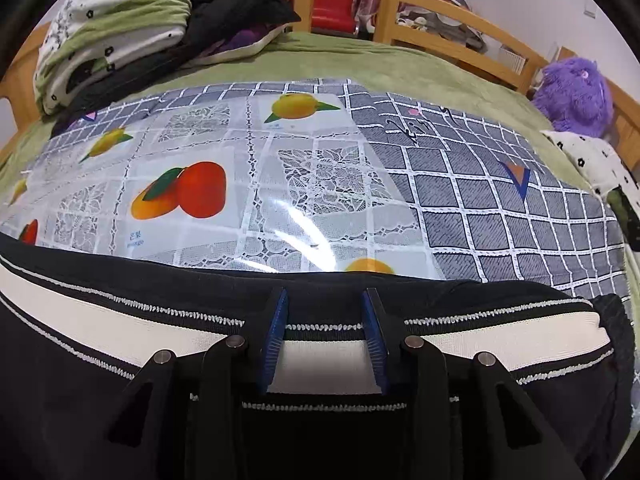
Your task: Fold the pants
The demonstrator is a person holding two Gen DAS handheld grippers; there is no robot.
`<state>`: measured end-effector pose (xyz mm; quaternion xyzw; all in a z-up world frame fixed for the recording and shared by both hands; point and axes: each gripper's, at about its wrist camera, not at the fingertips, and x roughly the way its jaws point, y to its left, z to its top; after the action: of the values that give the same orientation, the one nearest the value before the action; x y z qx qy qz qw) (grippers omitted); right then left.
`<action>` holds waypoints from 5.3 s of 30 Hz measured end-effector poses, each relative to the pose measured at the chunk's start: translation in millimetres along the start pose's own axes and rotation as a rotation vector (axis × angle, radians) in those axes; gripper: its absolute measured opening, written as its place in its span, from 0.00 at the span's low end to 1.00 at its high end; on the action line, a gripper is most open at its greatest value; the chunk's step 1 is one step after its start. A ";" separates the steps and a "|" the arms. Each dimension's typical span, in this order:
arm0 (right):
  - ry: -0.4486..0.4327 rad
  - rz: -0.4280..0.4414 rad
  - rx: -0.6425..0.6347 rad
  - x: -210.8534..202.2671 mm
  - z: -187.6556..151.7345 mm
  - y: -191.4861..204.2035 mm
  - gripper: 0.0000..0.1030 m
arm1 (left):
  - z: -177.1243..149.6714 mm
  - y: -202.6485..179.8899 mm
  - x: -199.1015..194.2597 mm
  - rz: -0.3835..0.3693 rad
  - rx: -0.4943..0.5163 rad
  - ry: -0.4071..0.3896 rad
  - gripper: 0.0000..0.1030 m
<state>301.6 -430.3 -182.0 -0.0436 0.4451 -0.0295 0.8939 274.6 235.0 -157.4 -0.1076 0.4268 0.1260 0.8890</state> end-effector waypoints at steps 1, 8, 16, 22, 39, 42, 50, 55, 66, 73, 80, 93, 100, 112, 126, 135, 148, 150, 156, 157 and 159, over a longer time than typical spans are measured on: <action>0.005 -0.003 0.021 -2.7 1.4 -0.5 0.37 | -3.7 -0.3 -8.7 -0.009 0.000 0.002 0.48; -0.028 0.098 0.251 -71.8 -10.2 1.7 0.46 | -53.1 10.6 -89.3 -0.155 -0.023 -0.003 0.48; -0.045 0.108 0.211 -154.3 -23.4 44.9 0.52 | -122.1 64.6 -144.8 -0.164 -0.131 0.012 0.48; -0.027 0.154 0.139 -194.8 -41.4 77.8 0.52 | -145.2 113.7 -120.4 -0.183 -0.287 0.022 0.43; -0.034 0.135 0.174 -222.1 -104.9 84.8 0.51 | -105.5 128.5 -75.1 -0.216 -0.426 -0.025 0.15; -0.064 0.147 0.201 -220.3 -116.8 78.3 0.48 | -88.5 109.0 -105.9 -0.176 -0.321 -0.065 0.14; -0.117 0.202 0.182 -203.6 -133.7 61.0 0.48 | -56.9 -8.8 -205.0 -0.091 -0.014 -0.219 0.09; -0.111 0.183 0.181 -188.5 -145.9 38.4 0.48 | -69.0 -114.5 -237.6 -0.180 0.136 -0.283 0.07; -0.076 0.199 0.285 -169.1 -197.6 -29.9 0.46 | -124.9 -220.8 -199.8 -0.344 0.135 -0.105 0.07; -0.100 0.321 0.356 -171.7 -180.0 -29.8 0.46 | -161.0 -227.6 -183.6 -0.386 0.138 -0.063 0.07; -0.085 0.310 0.214 -165.9 -157.5 24.9 0.46 | -181.7 -230.5 -162.9 -0.420 0.168 0.071 0.26; -0.063 0.342 0.119 -168.2 -151.9 76.9 0.46 | -144.7 14.4 -168.9 -0.223 -0.260 -0.099 0.61; -0.052 0.405 0.119 -164.9 -130.2 110.9 0.46 | -145.7 108.5 -123.6 -0.181 -0.436 -0.101 0.59; -0.006 0.418 0.064 -126.7 -83.7 170.4 0.46 | -115.0 118.2 -74.1 -0.147 -0.429 -0.097 0.10; -0.035 0.472 0.175 -126.7 -110.5 126.5 0.46 | -90.1 -105.1 -210.3 -0.332 0.137 -0.321 0.08; -0.030 0.459 0.242 -124.6 -129.2 86.9 0.46 | -157.9 -220.8 -176.0 -0.440 0.321 -0.103 0.08; 0.003 0.562 0.190 -121.0 -123.9 119.8 0.48 | -195.5 -144.6 -190.0 -0.421 0.285 -0.076 0.65; 0.010 0.600 0.184 -120.0 -121.2 132.3 0.50 | -193.7 -125.3 -189.6 -0.386 0.257 -0.082 0.65; 0.056 0.675 0.184 -107.0 -111.7 172.1 0.51 | -199.3 -80.8 -185.9 -0.378 0.153 -0.081 0.65; 0.067 0.678 0.184 -103.6 -110.0 178.2 0.52 | -199.9 -77.3 -185.8 -0.377 0.152 -0.087 0.65; 0.092 0.683 0.177 -95.7 -107.2 192.7 0.52 | -200.9 -68.4 -184.3 -0.380 0.145 -0.095 0.65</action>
<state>161.1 -235.5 -190.5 0.1866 0.4694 0.2308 0.8316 37.9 85.9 -129.9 -0.1160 0.3643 -0.0701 0.9214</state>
